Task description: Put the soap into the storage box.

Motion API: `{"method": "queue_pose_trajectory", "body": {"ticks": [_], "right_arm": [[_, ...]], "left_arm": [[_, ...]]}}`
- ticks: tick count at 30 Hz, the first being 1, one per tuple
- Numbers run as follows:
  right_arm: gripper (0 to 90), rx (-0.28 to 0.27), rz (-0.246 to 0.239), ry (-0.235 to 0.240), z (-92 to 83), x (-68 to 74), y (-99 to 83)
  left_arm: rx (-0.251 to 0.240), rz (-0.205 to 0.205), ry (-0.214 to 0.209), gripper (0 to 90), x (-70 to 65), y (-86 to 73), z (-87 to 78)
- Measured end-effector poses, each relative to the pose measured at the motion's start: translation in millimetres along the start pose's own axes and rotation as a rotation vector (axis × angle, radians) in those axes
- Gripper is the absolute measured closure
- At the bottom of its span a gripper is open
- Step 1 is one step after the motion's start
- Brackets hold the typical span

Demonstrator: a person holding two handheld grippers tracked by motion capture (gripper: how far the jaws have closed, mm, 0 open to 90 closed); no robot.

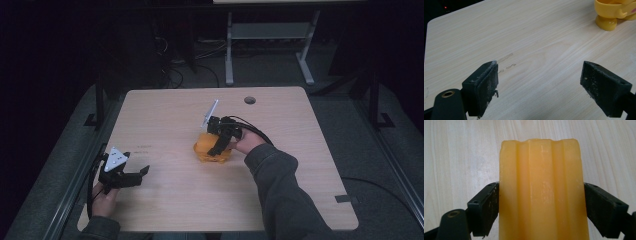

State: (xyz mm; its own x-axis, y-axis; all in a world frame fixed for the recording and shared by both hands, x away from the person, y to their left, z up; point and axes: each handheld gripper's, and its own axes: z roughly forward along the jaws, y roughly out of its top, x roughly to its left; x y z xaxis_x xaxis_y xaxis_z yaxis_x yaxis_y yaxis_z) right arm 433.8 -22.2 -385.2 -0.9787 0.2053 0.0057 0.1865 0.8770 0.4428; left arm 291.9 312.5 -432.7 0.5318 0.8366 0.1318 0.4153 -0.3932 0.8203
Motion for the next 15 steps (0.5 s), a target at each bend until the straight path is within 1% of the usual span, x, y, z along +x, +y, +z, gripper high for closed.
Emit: {"method": "queue_pose_trajectory", "body": {"ticks": [10,15], "right_arm": [[16.8,-0.034,0.012,-0.025,-15.2,0.7,-6.3],[16.9,-0.044,0.014,-0.030,-19.8,0.8,-10.0]], "left_arm": [[-0.001,-0.003,-0.001,14.1,-0.7,0.0,0.0],[0.000,-0.003,-0.001,14.0,-1.0,0.0,0.1]]}}
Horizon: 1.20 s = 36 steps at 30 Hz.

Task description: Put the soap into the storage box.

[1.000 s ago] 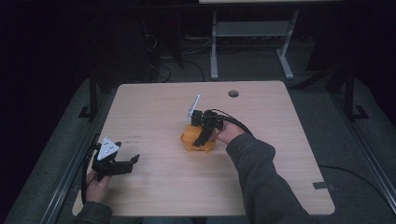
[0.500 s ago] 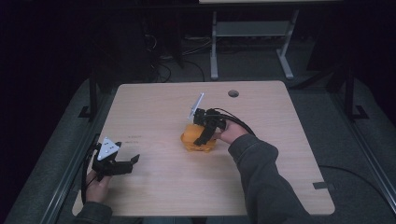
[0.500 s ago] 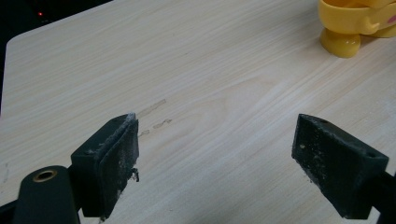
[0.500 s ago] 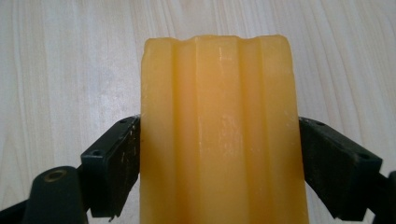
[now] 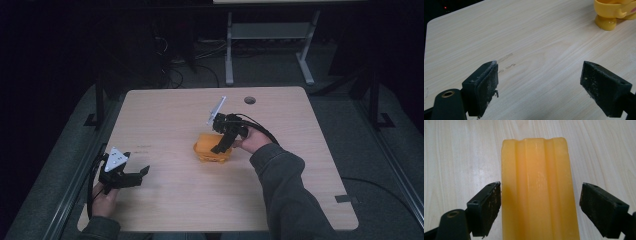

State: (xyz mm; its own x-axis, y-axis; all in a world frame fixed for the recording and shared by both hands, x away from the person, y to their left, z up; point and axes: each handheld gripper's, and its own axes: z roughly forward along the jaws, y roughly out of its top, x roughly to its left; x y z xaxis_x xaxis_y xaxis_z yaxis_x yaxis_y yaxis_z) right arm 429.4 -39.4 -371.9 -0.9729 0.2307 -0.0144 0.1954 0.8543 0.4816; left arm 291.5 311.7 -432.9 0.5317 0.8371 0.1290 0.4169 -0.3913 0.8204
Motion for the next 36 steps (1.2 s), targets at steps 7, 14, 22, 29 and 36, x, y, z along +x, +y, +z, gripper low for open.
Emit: {"method": "queue_pose_trajectory", "body": {"ticks": [7,14,22,29,36], "right_arm": [[16.8,-0.019,0.009,-0.010,-8.4,-0.1,-5.3],[17.0,-0.027,0.015,-0.029,-17.0,1.3,-10.9],[17.0,-0.034,0.027,-0.047,-26.9,2.3,-19.9],[17.0,-0.048,0.045,-0.063,-34.8,4.1,-32.6],[17.0,-0.056,0.065,-0.073,-41.2,5.1,-44.5]], "left_arm": [[0.000,0.001,0.000,14.1,-0.1,0.0,0.0],[0.002,0.005,0.000,14.1,-0.2,0.1,0.1],[0.005,0.005,0.000,14.1,-0.5,0.2,0.2],[0.012,0.012,0.001,14.1,-0.3,0.2,0.2],[0.009,0.009,0.000,14.1,-1.0,0.2,1.1]]}}
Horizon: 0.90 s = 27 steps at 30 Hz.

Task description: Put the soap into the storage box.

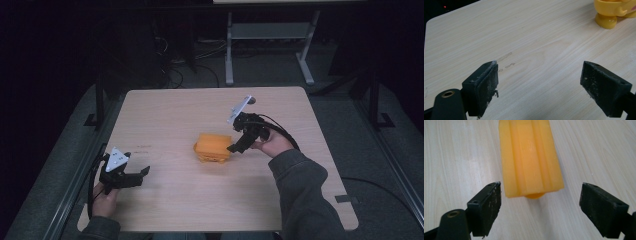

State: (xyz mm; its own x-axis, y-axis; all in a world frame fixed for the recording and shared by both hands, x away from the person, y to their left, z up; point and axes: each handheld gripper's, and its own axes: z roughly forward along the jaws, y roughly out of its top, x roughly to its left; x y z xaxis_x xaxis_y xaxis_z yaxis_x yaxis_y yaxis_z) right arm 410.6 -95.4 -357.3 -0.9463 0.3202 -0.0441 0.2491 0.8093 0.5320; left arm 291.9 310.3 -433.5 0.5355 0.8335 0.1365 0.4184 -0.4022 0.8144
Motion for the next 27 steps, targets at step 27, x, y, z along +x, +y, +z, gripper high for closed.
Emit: {"method": "queue_pose_trajectory", "body": {"ticks": [27], "right_arm": [[17.2,-0.035,0.080,-0.035,-24.7,5.6,-59.0]], "left_arm": [[0.013,0.017,-0.003,14.1,-2.1,-0.3,2.2]]}}
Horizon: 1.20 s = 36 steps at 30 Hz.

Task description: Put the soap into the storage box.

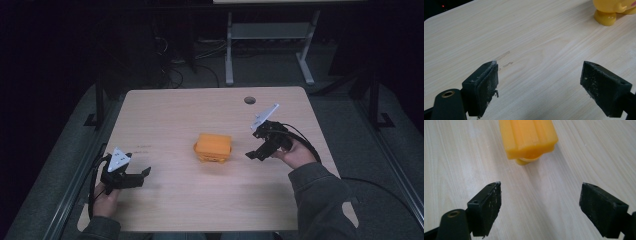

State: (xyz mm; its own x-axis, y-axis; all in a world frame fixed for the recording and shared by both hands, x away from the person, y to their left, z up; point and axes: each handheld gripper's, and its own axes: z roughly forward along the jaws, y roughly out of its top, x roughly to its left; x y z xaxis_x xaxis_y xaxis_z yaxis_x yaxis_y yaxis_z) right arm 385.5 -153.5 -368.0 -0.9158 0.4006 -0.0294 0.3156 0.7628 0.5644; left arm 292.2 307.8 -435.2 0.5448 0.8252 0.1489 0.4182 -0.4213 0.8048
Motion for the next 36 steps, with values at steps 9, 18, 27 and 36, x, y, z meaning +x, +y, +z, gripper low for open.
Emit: {"method": "queue_pose_trajectory", "body": {"ticks": [9,18,27,36], "right_arm": [[17.2,-0.011,0.031,-0.005,-4.5,1.5,-16.1],[17.2,-0.011,0.062,-0.002,-5.3,3.2,-36.6],[17.2,-0.005,0.098,-0.007,-5.8,6.7,-54.7],[17.2,-0.009,0.139,0.000,-2.7,12.2,-77.8]], "left_arm": [[0.006,0.009,0.000,14.1,-0.3,0.0,0.0],[0.004,0.003,-0.001,14.1,-1.2,0.1,0.2],[0.003,0.003,-0.001,14.1,-1.4,-0.1,0.2],[0.003,0.007,0.001,14.1,-1.8,-0.2,0.8]]}}
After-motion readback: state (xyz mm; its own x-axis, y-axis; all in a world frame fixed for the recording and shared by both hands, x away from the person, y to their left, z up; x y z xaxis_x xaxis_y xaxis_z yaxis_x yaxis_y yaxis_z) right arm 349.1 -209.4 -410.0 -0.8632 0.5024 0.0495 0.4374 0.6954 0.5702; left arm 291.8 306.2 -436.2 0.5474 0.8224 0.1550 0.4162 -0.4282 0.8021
